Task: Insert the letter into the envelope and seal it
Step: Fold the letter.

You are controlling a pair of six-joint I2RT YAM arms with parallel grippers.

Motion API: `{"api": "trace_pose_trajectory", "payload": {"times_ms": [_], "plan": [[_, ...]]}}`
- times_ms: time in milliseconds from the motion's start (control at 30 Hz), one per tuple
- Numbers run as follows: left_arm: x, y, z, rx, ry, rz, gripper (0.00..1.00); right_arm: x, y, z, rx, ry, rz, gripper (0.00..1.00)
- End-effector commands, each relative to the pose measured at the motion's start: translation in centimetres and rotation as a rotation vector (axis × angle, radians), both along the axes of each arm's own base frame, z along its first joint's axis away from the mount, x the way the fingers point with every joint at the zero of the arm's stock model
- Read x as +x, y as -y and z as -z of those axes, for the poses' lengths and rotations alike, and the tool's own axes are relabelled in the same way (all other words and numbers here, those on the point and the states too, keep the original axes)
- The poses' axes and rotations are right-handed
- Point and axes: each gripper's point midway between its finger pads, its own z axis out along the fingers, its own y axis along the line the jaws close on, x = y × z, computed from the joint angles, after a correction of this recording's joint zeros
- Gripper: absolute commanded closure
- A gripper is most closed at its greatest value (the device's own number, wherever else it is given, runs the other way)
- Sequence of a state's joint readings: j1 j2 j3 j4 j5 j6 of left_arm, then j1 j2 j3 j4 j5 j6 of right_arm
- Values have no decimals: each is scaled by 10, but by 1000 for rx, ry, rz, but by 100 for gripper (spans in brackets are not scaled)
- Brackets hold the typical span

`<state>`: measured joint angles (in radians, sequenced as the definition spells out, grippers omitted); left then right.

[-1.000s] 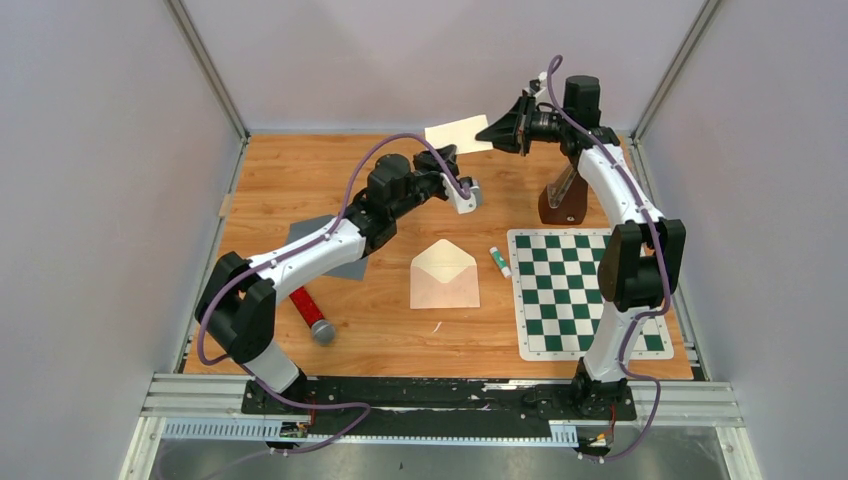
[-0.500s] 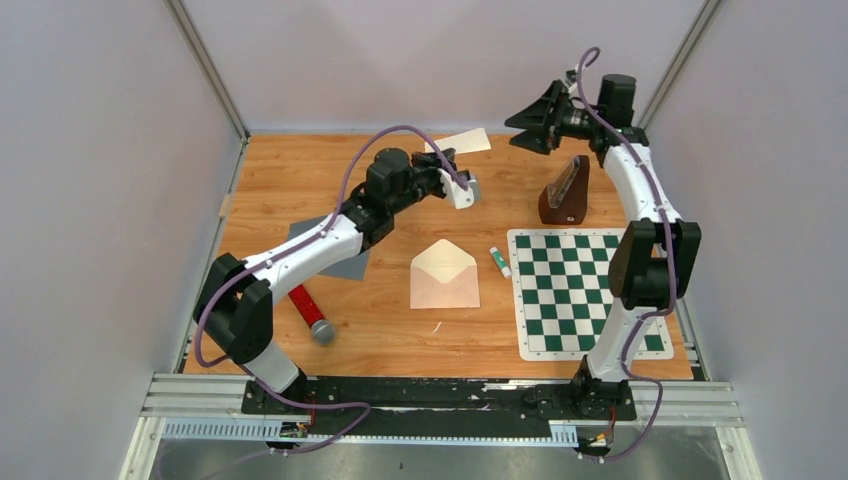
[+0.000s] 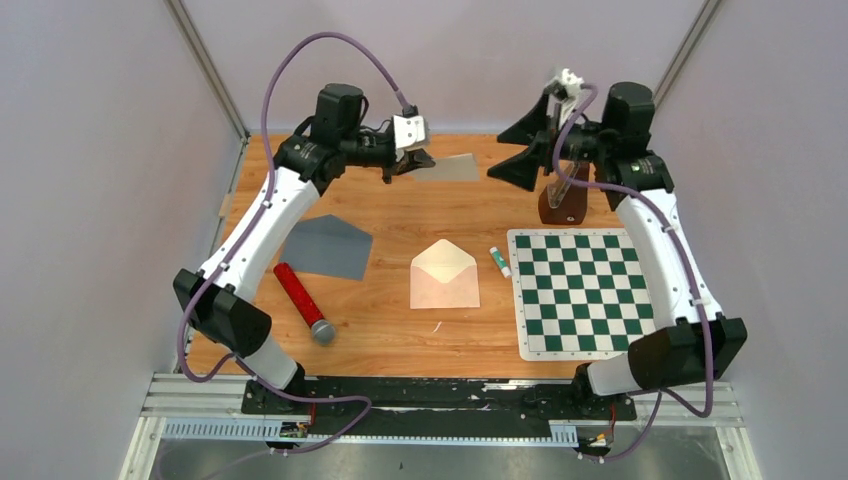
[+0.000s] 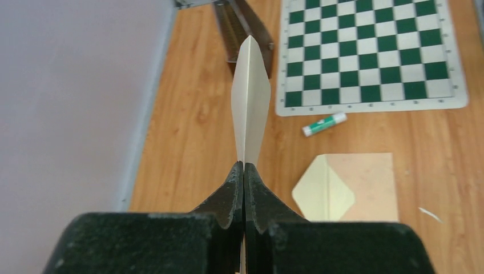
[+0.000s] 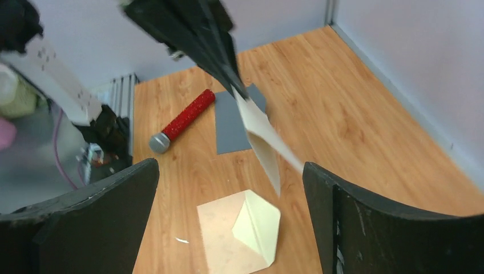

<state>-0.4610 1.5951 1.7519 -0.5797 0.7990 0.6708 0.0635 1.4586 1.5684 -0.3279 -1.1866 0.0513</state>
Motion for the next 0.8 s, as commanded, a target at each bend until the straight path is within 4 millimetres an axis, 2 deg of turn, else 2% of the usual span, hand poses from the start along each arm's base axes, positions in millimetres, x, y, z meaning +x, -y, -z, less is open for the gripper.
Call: {"api": "trace_pose_trajectory", "payload": {"times_ms": [0, 100, 233, 567, 767], "plan": [[-34, 2, 23, 15, -253, 115, 100, -19, -38, 18, -157, 374, -144, 0], [-40, 4, 20, 12, -281, 155, 100, -20, -57, 21, -184, 440, -178, 8], [-45, 3, 27, 33, -323, 174, 100, -17, -71, 22, -188, 449, -203, 20], [-46, 1, 29, 39, -341, 162, 100, -21, -81, 41, -205, 350, -272, 55], [-42, 0, 30, 34, -354, 150, 100, -18, -81, 48, -223, 331, -266, 59]]}}
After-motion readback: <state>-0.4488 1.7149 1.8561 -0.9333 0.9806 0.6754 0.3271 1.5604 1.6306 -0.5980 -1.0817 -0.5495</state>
